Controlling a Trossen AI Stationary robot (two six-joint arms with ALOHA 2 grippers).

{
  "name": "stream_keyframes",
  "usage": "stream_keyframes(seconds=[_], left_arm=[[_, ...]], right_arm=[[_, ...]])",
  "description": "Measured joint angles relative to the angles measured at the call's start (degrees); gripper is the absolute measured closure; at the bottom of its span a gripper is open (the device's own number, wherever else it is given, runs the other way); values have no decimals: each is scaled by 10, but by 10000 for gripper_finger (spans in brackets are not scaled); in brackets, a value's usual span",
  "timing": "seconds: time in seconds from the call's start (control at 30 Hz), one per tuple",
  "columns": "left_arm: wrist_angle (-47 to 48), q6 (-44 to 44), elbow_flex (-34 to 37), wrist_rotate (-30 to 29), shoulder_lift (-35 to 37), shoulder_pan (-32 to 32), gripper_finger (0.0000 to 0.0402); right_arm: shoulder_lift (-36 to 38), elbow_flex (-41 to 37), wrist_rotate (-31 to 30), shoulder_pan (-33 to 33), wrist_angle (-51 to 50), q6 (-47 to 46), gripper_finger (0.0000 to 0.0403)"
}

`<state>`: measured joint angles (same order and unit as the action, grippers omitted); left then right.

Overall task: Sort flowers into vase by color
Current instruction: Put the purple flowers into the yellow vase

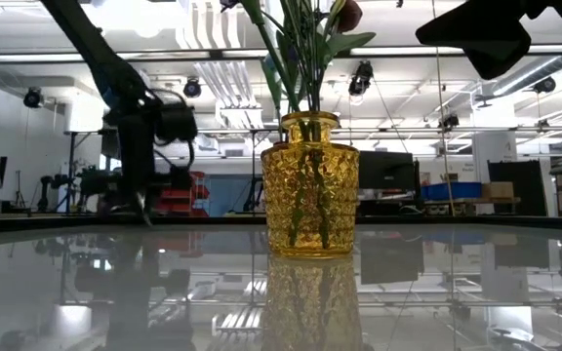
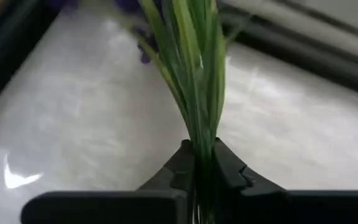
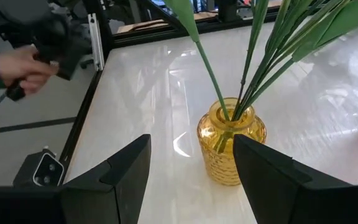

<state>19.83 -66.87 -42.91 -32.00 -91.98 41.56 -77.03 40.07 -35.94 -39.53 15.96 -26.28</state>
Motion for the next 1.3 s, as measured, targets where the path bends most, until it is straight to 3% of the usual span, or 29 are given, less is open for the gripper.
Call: stream_keyframes(seconds=[0.13,0.3,0.43,0.63,0.77,0.93,1.13,1.3], left_arm=[[-47,61,19,-16,84,-34,392],[-154,141,61,-69,238,-130,399],[-288,278,92,-117,352,-232,401],[-525,529,117,-112,439,-396,401],[-645,624,110,-110,435,-513,401],[-734,727,73,-108,379,-648,401],[-818,876,-17,-73,251,-783,402],[-835,966,-123,-75,134,-837,402]], right_arm=[[6,0,1,-5,-9,-1,184],[27,0,0,-10,-16,20,184],[54,0,-1,-10,-25,46,184],[90,0,-13,-8,-19,95,184],[103,0,-31,-8,-20,109,184],[108,0,-35,-8,-18,113,184],[108,0,-37,-8,2,114,184],[100,0,-33,-8,89,169,184]])
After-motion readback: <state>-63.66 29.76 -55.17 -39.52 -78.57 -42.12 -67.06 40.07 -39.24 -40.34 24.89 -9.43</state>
